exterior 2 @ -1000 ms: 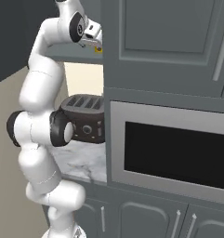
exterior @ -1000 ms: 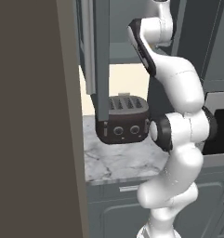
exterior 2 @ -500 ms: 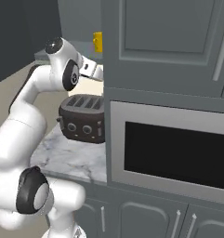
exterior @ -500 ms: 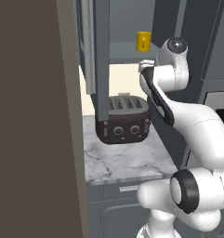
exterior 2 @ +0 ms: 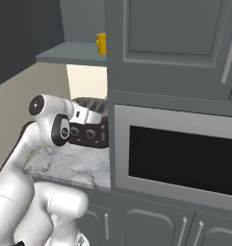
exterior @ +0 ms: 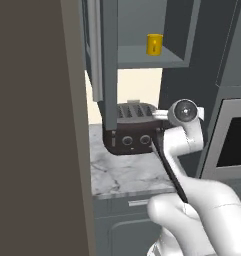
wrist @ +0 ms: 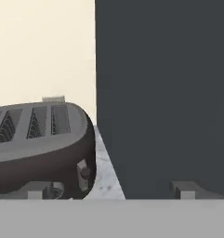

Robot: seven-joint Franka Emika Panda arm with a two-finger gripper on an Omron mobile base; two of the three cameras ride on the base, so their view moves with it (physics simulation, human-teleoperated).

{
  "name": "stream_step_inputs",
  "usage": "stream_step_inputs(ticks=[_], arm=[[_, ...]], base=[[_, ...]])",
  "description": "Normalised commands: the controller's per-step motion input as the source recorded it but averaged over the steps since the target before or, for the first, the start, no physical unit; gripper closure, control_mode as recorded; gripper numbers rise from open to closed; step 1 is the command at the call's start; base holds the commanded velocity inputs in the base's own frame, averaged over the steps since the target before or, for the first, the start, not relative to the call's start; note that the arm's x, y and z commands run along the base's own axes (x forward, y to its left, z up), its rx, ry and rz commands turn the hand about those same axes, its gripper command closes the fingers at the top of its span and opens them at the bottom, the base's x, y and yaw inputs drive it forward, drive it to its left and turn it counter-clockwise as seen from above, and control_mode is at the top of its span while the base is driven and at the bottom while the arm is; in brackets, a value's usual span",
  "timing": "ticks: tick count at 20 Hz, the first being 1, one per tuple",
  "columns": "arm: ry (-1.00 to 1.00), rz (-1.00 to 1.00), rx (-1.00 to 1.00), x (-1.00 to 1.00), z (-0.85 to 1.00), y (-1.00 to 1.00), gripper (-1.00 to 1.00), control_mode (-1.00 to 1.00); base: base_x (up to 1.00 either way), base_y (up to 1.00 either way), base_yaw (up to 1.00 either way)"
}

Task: Move the mug from next to the sink to the open cabinet. Then, move the bowl with the orange to the fridge to clear the area for faucet cleaning.

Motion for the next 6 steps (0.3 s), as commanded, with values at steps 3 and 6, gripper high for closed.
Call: stream_step_inputs(ticks=[3,6], arm=[[0.00,0.01,0.03,0.00,0.00,-0.06,-1.00,-1.00],[-0.24,0.05,-0.03,-0.67,0.00,0.06,-1.00,-1.00]], base=[[0.00,0.00,0.00],[0.00,0.00,0.00]])
